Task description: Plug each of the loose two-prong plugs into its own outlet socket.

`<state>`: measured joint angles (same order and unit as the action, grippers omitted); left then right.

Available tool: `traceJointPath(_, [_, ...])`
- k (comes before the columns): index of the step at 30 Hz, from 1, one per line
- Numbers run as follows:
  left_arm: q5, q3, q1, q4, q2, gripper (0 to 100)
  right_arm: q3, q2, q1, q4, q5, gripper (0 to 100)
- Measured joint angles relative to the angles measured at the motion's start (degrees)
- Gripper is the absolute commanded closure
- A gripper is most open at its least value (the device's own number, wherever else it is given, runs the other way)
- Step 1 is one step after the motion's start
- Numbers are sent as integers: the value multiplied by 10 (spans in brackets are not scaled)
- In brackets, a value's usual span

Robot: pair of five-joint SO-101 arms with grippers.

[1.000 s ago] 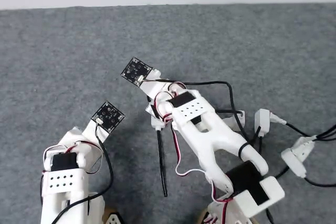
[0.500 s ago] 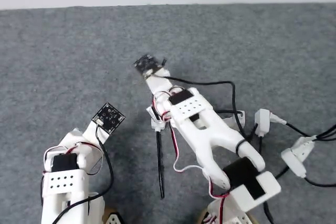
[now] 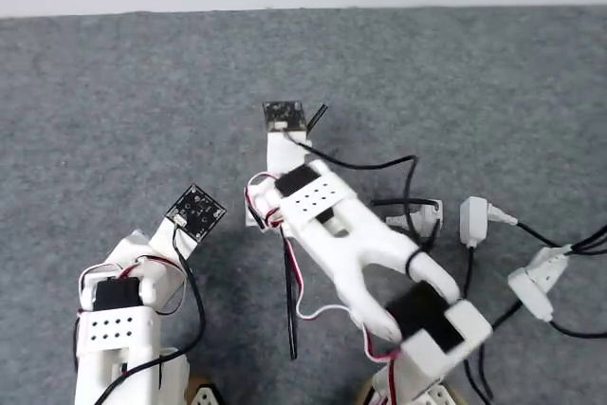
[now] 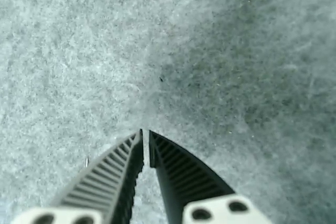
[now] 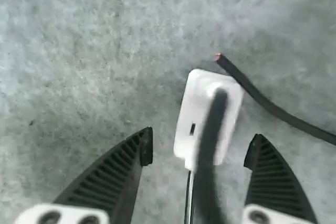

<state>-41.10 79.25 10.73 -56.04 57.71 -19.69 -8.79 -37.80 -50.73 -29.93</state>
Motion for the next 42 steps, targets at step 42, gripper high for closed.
traceJointPath(42, [0,9,-1,21,1,988,-157,198,695,-13,364,702])
